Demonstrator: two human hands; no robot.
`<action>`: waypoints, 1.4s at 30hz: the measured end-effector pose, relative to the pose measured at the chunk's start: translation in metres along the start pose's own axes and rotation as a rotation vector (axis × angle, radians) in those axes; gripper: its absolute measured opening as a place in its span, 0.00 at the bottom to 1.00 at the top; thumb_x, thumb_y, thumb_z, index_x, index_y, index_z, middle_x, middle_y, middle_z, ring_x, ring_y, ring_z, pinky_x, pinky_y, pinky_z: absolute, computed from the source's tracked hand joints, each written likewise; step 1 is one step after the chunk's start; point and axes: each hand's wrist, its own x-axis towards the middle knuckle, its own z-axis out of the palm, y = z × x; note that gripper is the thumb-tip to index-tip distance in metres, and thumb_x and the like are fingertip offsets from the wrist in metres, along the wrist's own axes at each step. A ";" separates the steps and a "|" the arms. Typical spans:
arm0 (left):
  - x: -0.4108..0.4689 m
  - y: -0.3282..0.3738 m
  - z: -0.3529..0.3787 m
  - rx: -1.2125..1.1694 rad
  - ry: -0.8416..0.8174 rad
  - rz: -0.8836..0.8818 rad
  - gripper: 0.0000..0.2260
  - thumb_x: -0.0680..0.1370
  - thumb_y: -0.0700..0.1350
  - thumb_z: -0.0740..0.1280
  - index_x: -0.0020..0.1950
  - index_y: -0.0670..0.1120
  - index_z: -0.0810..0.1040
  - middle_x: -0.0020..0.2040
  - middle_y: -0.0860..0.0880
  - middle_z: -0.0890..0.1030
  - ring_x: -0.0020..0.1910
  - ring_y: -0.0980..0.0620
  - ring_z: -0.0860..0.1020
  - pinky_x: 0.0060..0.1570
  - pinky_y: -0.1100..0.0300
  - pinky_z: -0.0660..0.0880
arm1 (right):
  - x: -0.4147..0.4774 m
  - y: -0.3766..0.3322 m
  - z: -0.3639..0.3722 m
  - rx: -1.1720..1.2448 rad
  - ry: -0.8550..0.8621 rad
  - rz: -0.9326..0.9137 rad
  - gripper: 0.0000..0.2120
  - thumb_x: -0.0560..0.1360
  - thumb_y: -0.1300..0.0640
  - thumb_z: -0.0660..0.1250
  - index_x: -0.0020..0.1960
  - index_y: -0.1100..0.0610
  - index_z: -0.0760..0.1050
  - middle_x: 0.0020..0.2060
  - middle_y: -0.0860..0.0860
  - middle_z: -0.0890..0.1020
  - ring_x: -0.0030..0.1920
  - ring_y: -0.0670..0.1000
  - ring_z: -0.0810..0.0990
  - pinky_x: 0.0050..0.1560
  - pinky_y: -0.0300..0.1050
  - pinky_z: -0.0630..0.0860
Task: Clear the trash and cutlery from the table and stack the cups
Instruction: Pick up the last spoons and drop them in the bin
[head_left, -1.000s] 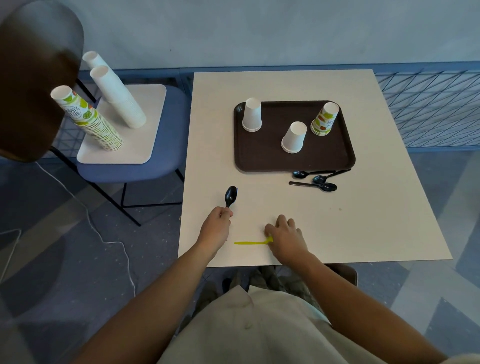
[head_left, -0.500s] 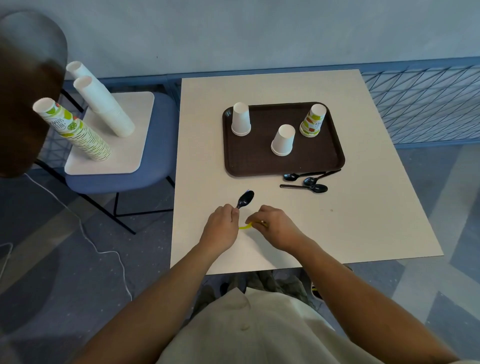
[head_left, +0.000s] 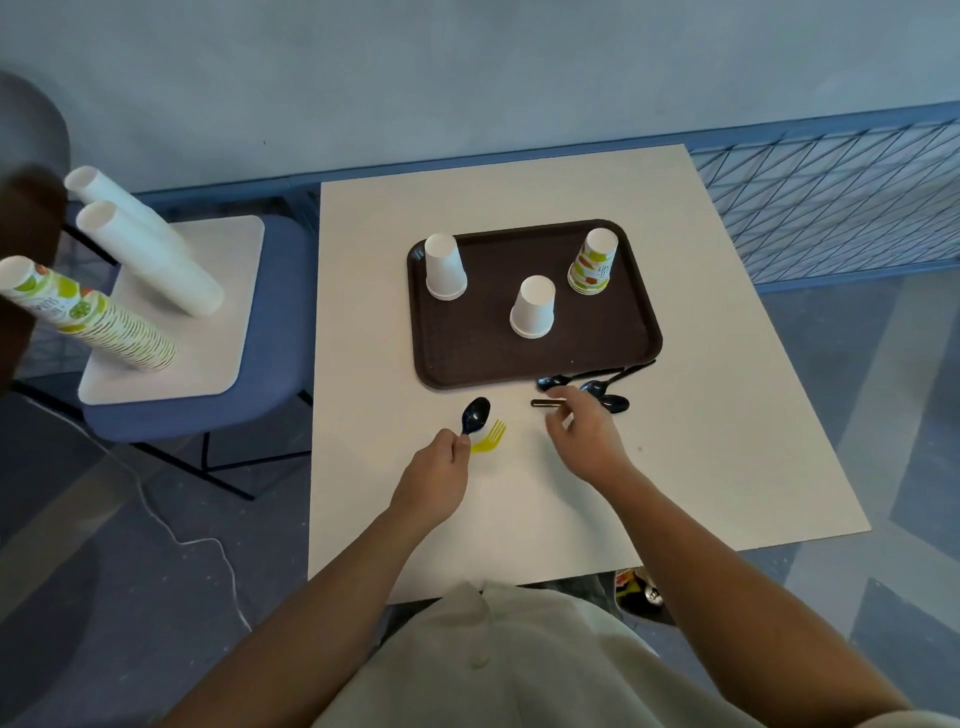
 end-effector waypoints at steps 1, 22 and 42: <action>0.003 0.004 0.000 -0.022 0.001 -0.004 0.18 0.87 0.56 0.53 0.51 0.42 0.71 0.42 0.46 0.77 0.42 0.44 0.75 0.42 0.51 0.70 | 0.008 0.010 -0.004 -0.090 0.001 0.005 0.17 0.78 0.60 0.66 0.66 0.55 0.77 0.53 0.52 0.78 0.52 0.54 0.79 0.54 0.44 0.74; 0.031 0.035 0.009 -0.063 -0.020 -0.013 0.16 0.86 0.55 0.57 0.41 0.49 0.66 0.35 0.50 0.74 0.35 0.50 0.71 0.37 0.52 0.65 | 0.034 0.042 -0.012 -0.417 -0.028 -0.104 0.09 0.79 0.56 0.66 0.56 0.51 0.82 0.36 0.54 0.83 0.40 0.62 0.81 0.47 0.49 0.74; 0.022 0.051 0.017 -0.103 -0.015 0.003 0.19 0.86 0.55 0.58 0.48 0.39 0.70 0.36 0.49 0.73 0.35 0.50 0.69 0.37 0.53 0.64 | 0.057 0.074 -0.062 -0.222 0.009 0.070 0.21 0.75 0.63 0.60 0.68 0.52 0.67 0.46 0.54 0.81 0.45 0.61 0.78 0.47 0.52 0.74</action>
